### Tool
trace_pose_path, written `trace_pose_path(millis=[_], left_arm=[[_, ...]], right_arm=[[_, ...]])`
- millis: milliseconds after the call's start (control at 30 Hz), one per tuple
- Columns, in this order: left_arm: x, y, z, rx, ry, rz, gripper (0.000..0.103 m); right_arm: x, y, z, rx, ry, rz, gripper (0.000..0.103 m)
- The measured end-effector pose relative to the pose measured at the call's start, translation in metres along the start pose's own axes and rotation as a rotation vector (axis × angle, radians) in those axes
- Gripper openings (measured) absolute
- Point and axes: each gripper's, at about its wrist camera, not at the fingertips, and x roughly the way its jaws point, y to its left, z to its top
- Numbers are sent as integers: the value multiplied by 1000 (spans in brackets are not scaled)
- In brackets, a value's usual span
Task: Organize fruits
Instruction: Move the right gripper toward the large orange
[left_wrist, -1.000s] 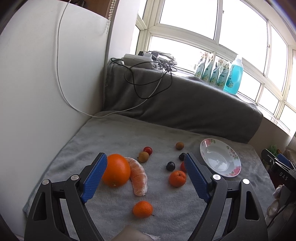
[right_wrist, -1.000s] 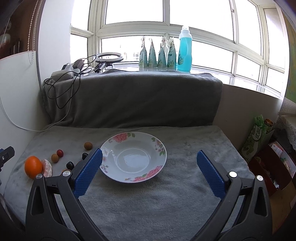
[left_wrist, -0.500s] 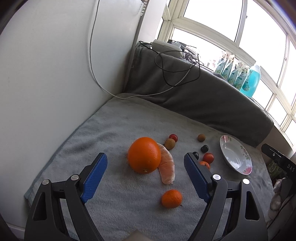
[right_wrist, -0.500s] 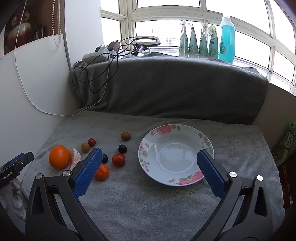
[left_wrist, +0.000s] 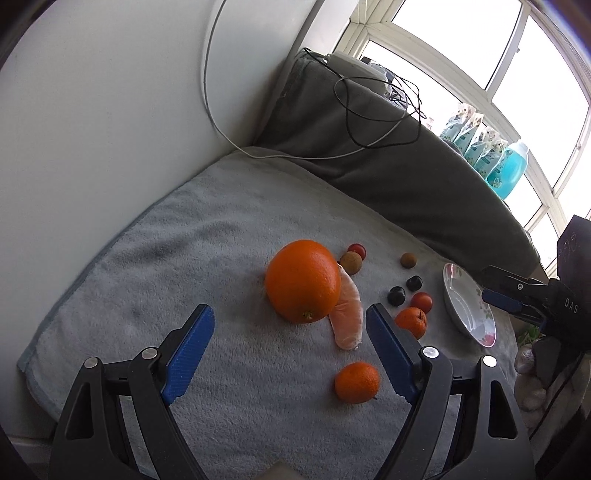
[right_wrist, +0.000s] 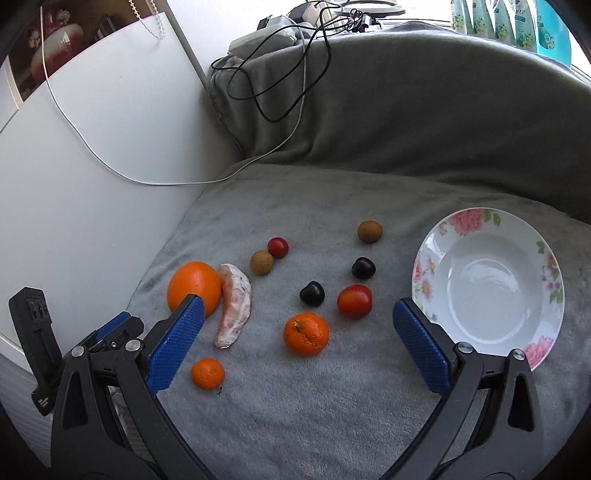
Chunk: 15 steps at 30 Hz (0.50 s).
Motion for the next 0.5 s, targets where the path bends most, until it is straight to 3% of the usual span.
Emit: trace_pose_path(millis=[167, 500], left_arm=[[6, 2, 0, -11, 19, -30, 83], [26, 1, 2, -4, 58, -73, 78]], right_arm=[[21, 14, 17, -15, 48, 68, 99], [77, 34, 26, 60, 204, 247, 71]])
